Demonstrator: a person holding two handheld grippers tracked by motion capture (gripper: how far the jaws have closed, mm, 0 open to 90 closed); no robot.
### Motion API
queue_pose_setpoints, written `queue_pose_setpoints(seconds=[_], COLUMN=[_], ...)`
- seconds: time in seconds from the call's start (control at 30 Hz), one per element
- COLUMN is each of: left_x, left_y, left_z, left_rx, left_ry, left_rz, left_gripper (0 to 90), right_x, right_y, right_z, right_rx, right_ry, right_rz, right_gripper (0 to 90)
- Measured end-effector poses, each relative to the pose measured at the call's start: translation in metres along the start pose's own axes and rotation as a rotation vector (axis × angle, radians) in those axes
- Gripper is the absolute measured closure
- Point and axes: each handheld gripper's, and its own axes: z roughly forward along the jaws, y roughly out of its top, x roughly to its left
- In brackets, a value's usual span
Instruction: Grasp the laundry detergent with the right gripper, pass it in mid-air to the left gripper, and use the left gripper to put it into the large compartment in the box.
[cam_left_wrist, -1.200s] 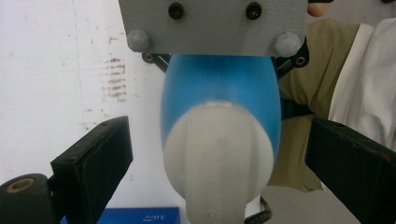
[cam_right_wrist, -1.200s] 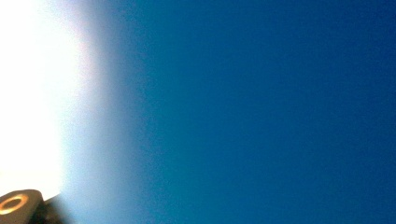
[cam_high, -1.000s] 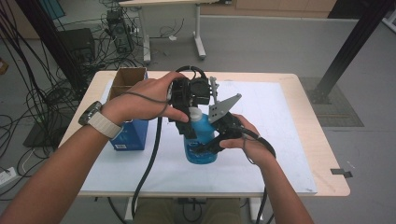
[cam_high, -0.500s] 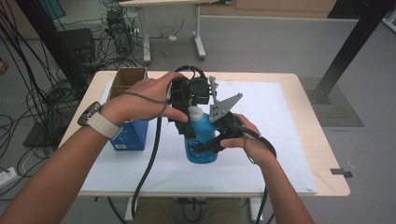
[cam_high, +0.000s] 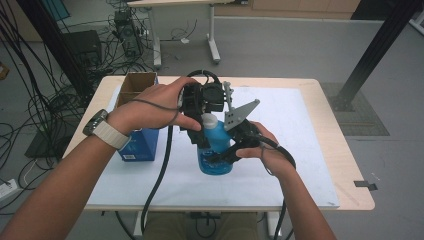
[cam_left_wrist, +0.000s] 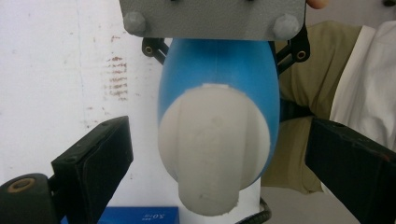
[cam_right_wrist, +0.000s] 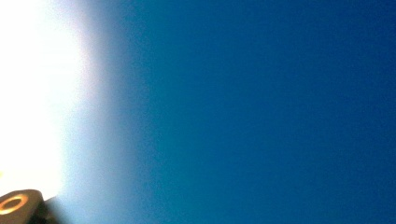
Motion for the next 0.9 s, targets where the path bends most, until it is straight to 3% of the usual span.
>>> queue_pose_setpoints(seconds=[0.9], left_x=[0.0021], left_y=[0.0061], left_z=[0.0046], left_rx=[-0.001], left_ry=[-0.009], left_rz=[0.003], left_gripper=[8.1], right_x=[-0.0005], right_y=[-0.0016], right_z=[0.0006], right_rx=[-0.001], right_ry=[0.005], right_rz=[-0.002], right_gripper=[43.5])
